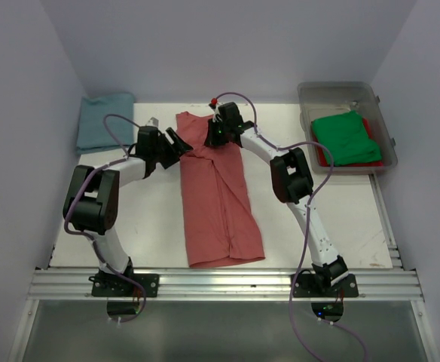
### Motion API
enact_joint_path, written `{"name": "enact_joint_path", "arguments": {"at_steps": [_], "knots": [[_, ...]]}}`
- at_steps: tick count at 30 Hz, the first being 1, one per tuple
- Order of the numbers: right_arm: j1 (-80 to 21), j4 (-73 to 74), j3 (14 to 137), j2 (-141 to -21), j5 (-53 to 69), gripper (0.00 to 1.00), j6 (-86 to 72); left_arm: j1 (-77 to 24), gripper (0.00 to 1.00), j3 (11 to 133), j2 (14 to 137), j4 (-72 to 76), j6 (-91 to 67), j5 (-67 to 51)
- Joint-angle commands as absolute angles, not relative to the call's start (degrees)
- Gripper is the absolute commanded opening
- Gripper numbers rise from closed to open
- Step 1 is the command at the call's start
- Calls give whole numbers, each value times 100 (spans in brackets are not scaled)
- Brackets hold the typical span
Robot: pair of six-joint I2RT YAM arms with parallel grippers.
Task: Fold and stack the t-shirts
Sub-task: Rotate the tshirt 90 degrees
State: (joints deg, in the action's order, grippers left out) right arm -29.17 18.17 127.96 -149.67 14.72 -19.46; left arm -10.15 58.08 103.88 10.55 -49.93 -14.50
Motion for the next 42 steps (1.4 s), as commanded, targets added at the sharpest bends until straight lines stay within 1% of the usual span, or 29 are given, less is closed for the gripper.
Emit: {"name": "enact_joint_path", "arguments": {"at_steps": [1,6,11,14,22,25,33,35,36,37,39,41,42], "knots": [[-2751,2610,12533,-15179,1107,0,-1679,-993,76,5774,10282,1547,-4835,-1231],[-2751,2610,12533,-15179,1116,0,-1714,-984,69,6319,10933,1511,-4737,-1327],[-2751,2602,12481,-15152,1125,0,-1688,-993,56,6241,11232,2214,-4834,-1538],[-2733,2602,12472,-15144,1125,0,-1679,-993,53,6188,11373,2496,-4852,-1565],[-2716,2584,12463,-15152,1204,0,-1687,-993,49,5898,11557,3286,-4922,-1643],[-2716,2575,12419,-15144,1204,0,-1679,-1002,49,5845,11645,3541,-4922,-1714],[-2689,2575,12393,-15135,1248,0,-1687,-993,46,5608,11672,4235,-5133,-2152],[-2672,2566,12410,-15135,1248,0,-1705,-993,43,5512,11585,4315,-5238,-2241],[-2663,2566,12419,-15143,1248,0,-1696,-993,41,5476,11549,4411,-5273,-2346],[-2672,2575,12419,-15144,1248,0,-1696,-993,31,5441,11505,4438,-5343,-2399],[-2663,2584,12436,-15152,1248,0,-1705,-993,21,5379,11400,4412,-5388,-2531],[-2663,2584,12445,-15170,1266,0,-1714,-993,14,5344,11347,4464,-5423,-2593],[-2663,2584,12454,-15170,1266,0,-1714,-993,13,5352,11329,4482,-5414,-2636]]}}
